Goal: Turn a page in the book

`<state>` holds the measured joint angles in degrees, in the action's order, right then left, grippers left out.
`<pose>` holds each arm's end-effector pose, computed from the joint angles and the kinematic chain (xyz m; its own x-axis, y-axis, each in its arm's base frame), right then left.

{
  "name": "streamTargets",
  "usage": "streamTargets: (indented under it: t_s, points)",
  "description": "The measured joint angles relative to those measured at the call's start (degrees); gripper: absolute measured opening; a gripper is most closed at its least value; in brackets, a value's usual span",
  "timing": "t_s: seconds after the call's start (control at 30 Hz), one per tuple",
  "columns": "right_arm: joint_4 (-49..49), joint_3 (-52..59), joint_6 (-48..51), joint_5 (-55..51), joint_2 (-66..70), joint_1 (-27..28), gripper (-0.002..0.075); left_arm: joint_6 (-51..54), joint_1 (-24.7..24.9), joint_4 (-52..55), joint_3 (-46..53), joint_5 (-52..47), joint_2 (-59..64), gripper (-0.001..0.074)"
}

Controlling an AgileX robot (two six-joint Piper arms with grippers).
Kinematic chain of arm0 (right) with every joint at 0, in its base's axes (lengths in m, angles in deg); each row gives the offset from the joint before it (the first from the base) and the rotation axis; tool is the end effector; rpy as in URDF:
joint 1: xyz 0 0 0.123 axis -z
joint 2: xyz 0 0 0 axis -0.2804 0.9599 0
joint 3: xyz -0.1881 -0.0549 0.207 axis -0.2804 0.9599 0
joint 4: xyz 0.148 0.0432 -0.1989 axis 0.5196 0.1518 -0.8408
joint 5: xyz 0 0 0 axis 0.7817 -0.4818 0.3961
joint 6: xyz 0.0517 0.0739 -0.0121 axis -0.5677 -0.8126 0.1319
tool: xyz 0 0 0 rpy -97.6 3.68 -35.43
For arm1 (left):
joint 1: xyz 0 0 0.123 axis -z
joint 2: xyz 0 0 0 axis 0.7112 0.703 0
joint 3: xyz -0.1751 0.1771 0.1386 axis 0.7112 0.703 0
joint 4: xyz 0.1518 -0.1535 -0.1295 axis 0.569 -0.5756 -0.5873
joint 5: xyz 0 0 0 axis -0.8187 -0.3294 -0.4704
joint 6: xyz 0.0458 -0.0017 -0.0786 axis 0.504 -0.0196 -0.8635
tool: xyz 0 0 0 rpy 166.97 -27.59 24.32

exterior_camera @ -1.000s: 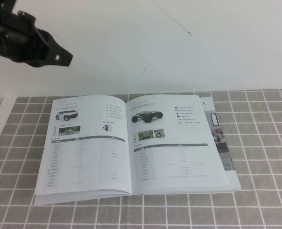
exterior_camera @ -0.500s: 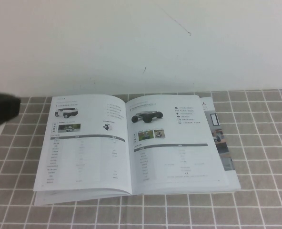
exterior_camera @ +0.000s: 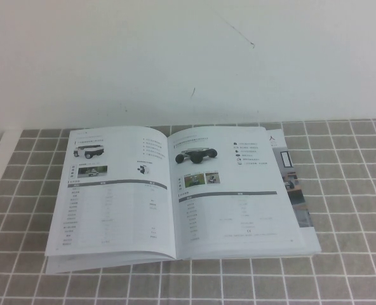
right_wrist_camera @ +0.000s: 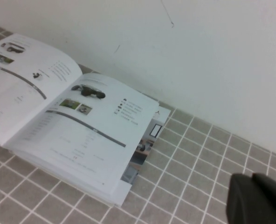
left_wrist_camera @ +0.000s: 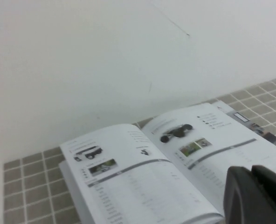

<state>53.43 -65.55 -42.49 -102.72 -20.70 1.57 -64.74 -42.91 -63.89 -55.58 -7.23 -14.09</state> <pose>0.0364 0.0169 0.3639 -0.1602 -0.3207 -0.9335 -0.3839 0.8915 -0.2404 0.0053 -0.0301 0.3448 -0.0979 0.0327 -0.9947 0.3683 0.9297 -0.0056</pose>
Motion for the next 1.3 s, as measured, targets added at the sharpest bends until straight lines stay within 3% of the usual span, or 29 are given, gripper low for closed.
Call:
streamTargets:
  t_s: [0.37, 0.6, 1.03, 1.3]
  points:
    - [-4.5, 20.1, 0.0, 25.4, 0.1, 0.0, -0.0002, -0.1, 0.0, 5.9, 11.1, 19.5, -2.8, -0.0004]
    - [-4.5, 28.9, 0.0, 26.5, 0.2, 0.0, -0.0002, -0.2, 0.0, 6.1, 18.8, 28.4, -2.8, -0.0004]
    - [-4.5, 42.5, 0.0, 28.2, 0.2, 0.0, -0.0002, -0.2, 0.0, 6.1, 31.9, 29.0, -2.8, -0.0004]
    - [-4.5, 43.7, 0.1, 31.1, 0.2, 0.0, -0.0002, -1.6, 0.0, 7.7, 37.2, 29.3, -3.1, -0.0004]
